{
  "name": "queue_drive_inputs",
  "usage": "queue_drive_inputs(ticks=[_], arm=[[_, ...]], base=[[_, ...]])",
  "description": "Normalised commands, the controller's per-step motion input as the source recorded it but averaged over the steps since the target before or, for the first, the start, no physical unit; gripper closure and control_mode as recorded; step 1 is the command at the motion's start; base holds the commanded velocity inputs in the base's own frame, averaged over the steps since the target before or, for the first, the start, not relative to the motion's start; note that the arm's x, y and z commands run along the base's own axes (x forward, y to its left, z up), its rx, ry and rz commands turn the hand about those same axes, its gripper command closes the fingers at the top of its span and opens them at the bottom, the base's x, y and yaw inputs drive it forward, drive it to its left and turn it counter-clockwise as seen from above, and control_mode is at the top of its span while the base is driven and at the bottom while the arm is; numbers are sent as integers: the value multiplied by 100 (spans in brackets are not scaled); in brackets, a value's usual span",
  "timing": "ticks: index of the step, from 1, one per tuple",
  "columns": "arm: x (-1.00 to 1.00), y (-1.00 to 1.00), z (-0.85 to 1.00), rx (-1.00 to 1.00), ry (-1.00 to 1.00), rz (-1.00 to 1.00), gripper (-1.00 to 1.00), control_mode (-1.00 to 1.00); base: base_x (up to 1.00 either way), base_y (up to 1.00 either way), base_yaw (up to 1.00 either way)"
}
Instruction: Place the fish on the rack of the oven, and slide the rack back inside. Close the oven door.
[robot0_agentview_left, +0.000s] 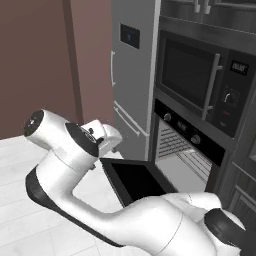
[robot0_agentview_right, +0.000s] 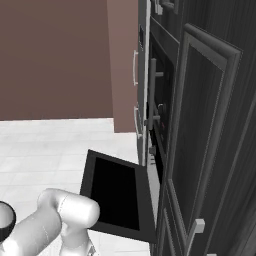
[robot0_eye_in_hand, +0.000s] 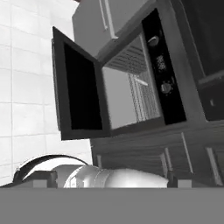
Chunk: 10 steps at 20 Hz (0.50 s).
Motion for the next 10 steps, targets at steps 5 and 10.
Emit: queue_drive_inputs(ticks=[5,10], arm=[[24,70,-100,-58,55,2,-100,-100],[9,15,-54,-28,15,0,-100,-100]], base=[[0,0,0],[0,0,0]])
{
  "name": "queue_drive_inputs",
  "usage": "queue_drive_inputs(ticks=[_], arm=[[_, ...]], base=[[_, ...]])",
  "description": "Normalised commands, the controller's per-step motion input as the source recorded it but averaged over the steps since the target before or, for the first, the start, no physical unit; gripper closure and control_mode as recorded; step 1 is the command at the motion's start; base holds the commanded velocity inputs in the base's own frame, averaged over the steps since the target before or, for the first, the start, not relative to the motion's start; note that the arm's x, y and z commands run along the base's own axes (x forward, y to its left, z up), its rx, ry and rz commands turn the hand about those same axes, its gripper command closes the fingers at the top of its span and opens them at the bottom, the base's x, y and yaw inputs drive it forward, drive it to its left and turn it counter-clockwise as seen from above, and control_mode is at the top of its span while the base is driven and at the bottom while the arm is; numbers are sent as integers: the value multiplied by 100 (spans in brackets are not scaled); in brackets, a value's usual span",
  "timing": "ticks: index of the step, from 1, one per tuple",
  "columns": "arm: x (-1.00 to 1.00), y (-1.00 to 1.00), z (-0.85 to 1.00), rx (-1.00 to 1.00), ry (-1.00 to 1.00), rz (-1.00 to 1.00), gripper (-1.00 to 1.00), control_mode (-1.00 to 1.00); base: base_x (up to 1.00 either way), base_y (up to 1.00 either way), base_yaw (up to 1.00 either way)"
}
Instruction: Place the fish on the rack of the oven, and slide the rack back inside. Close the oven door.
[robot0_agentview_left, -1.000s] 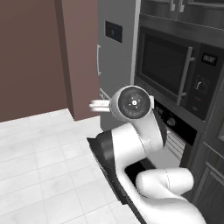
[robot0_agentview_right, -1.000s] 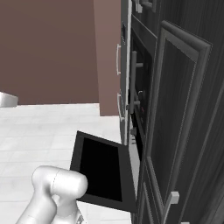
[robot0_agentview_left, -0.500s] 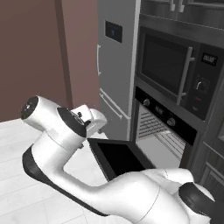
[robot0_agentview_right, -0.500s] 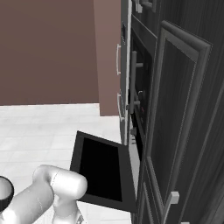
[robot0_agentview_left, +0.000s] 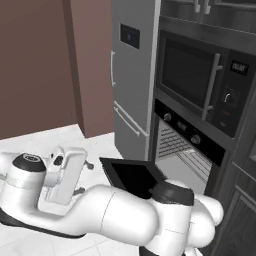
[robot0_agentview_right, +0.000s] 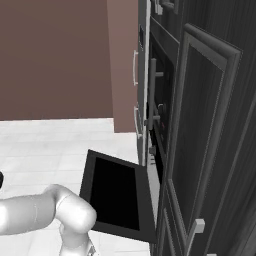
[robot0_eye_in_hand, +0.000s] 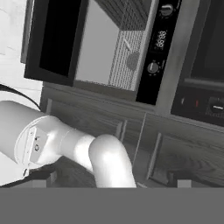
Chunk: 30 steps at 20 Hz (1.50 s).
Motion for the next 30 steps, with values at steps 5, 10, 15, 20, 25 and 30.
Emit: queue_drive_inputs(ticks=[5,10,15,20,25,30], arm=[[-2,-38,-40,-7,0,0,-100,-100],[0,-70,-74,-5,0,0,-100,-100],[6,-52,-92,-8,9,0,-100,-100],[0,-11,-100,-8,1,4,-100,-100],[12,0,-100,-10,8,5,-100,-100],[33,0,-83,-11,10,1,-100,-100]], base=[[0,0,0],[0,0,0],[0,0,0],[0,0,0],[0,0,0],[0,0,0]])
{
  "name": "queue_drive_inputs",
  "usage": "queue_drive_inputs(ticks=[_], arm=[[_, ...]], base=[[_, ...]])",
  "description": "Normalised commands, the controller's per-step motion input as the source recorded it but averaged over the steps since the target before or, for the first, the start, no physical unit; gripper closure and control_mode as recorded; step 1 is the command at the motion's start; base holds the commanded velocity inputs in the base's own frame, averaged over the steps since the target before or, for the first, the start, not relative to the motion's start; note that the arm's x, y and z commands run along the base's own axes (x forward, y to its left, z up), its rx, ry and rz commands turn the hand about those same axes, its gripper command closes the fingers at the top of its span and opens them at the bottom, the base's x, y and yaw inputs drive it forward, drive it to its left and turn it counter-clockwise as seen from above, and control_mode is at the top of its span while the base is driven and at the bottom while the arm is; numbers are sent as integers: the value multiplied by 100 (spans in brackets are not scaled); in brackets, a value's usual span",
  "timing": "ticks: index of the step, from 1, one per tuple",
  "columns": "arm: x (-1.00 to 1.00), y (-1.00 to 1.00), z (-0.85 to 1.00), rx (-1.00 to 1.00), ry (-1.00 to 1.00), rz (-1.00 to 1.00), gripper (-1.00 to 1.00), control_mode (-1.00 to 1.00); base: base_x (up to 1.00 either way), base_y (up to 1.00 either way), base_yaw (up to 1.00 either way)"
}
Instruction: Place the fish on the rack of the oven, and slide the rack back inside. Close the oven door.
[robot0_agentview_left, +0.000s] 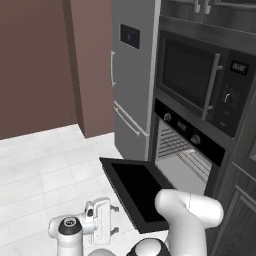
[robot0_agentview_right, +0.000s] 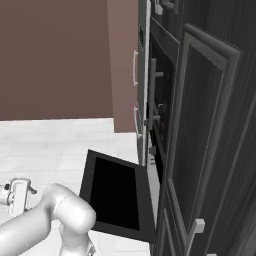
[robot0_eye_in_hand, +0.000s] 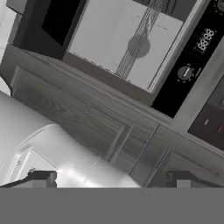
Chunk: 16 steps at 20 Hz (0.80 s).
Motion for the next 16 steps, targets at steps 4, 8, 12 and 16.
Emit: queue_drive_inputs(ticks=[4,8,12,16], arm=[[12,-12,-78,-14,11,0,-100,-100],[19,-2,-71,-14,13,0,-100,-100],[29,0,-88,-12,19,0,-100,-100],[52,0,-72,-9,34,1,-100,-100]], base=[[0,0,0],[0,0,0],[0,0,0],[0,0,0]])
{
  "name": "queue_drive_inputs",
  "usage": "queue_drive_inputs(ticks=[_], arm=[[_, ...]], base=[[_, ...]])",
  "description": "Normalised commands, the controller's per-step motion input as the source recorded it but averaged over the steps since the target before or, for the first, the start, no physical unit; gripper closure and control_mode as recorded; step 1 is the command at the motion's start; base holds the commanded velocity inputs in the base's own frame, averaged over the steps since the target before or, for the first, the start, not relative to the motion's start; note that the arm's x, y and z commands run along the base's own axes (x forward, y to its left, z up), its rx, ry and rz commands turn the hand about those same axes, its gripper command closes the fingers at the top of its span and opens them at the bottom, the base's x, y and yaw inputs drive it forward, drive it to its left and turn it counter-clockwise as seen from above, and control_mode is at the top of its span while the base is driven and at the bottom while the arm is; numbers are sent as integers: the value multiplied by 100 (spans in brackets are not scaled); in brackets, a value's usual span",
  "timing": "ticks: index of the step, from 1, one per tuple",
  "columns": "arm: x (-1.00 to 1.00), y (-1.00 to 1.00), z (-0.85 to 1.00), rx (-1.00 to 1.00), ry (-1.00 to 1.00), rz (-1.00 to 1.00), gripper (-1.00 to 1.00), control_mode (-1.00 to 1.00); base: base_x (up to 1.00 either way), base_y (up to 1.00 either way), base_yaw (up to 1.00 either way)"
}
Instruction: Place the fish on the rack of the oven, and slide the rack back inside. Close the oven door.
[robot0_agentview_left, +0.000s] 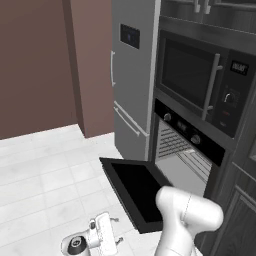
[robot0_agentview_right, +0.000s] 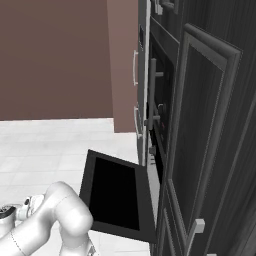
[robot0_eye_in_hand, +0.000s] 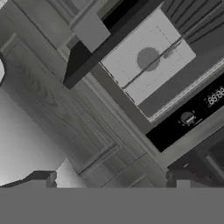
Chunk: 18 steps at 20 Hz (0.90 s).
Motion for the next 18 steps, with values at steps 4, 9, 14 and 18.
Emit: queue_drive_inputs(ticks=[4,9,14,18], arm=[[61,3,-61,-10,29,0,-100,-100],[27,4,-11,-1,0,0,-100,-100],[34,28,-42,-11,21,0,-100,-100],[48,27,-58,-9,20,0,-100,-100]], base=[[0,0,0],[0,0,0],[0,0,0],[0,0,0]])
